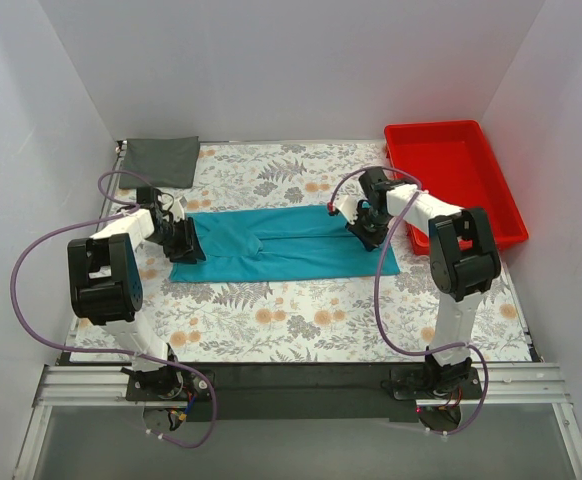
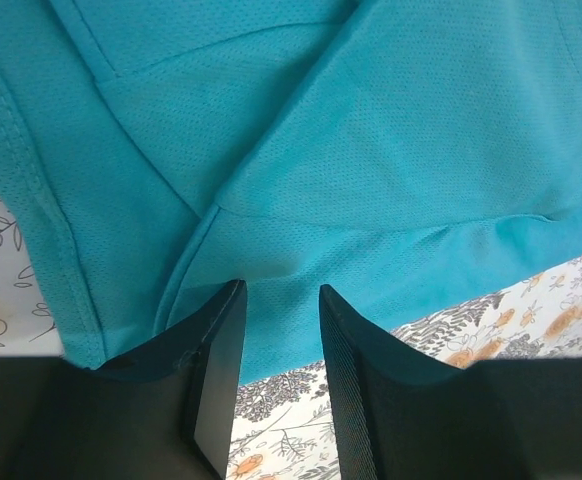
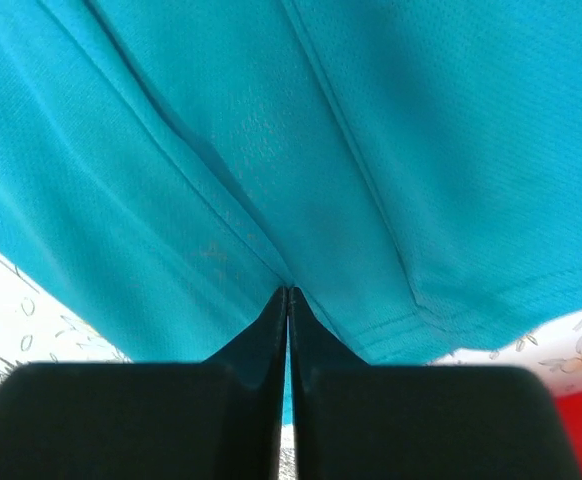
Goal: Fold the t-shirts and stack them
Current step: Fold the tshirt
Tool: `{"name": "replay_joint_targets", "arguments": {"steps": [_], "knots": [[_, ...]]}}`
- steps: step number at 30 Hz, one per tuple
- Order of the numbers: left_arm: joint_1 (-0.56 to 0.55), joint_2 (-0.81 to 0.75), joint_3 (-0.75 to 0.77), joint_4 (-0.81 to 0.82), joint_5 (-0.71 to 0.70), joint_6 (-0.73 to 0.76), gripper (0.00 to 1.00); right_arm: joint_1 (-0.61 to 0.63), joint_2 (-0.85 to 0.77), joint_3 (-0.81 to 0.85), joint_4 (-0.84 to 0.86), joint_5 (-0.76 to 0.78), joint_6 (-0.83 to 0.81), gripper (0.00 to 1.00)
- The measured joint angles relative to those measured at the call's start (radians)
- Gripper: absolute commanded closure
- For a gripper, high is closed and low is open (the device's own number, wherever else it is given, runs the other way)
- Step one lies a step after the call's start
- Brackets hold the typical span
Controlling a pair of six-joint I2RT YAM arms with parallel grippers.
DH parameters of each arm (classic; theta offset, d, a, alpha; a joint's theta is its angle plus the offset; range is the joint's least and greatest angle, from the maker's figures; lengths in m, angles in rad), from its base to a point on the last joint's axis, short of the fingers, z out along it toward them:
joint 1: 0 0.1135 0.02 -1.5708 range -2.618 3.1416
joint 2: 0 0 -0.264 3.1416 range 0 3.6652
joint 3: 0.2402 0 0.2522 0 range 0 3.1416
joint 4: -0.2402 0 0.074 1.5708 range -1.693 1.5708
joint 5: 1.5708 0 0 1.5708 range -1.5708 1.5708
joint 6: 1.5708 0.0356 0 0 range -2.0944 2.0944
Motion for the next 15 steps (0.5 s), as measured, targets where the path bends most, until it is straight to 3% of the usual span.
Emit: {"name": "replay_joint_targets", "arguments": {"steps": [3, 6, 10, 15], "knots": [[0.000, 0.000, -0.001, 0.002, -0.013, 0.000, 0.70, 0.000, 0.022, 0.018, -0.008, 0.005, 0.019, 0.76], [0.000, 0.002, -0.001, 0.009, -0.025, 0.003, 0.73, 0.000, 0.024, 0.058, -0.021, -0.019, 0.037, 0.70], [0.000, 0.067, 0.034, 0.024, -0.035, 0.021, 0.77, 0.000, 0.024, 0.140, -0.030, -0.098, 0.063, 0.70], [-0.009, 0.232, 0.245, 0.006, 0.002, 0.046, 0.77, 0.000, 0.049, 0.279, -0.026, -0.140, 0.105, 0.73]]}}
